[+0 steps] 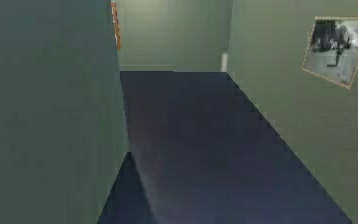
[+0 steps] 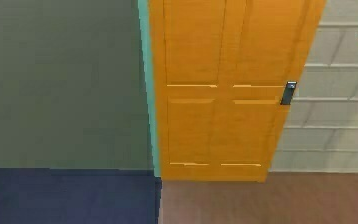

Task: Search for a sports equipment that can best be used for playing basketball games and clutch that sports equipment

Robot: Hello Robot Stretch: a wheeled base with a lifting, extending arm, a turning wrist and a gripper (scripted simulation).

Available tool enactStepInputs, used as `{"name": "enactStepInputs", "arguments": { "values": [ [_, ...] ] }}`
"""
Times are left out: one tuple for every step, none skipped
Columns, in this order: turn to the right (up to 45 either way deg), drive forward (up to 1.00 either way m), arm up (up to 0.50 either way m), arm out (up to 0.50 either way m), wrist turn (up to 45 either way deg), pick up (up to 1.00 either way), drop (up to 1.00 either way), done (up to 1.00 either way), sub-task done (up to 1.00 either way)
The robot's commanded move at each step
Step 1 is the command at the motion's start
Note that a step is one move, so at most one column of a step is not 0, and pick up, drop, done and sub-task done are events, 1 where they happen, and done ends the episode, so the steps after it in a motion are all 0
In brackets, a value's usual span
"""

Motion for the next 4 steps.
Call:
{"name": "enactStepInputs", "arguments": {
  "values": [
    [0.0, 1.00, 0.00, 0.00, 0.0, 0.00, 0.00, 0.00, 0.00],
    [-3.0, 0.00, 0.00, 0.00, 0.0, 0.00, 0.00, 0.00, 0.00],
    [0.0, 1.00, 0.00, 0.00, 0.0, 0.00, 0.00, 0.00, 0.00],
    [-3.0, 0.00, 0.00, 0.00, 0.0, 0.00, 0.00, 0.00, 0.00]
  ]
}}
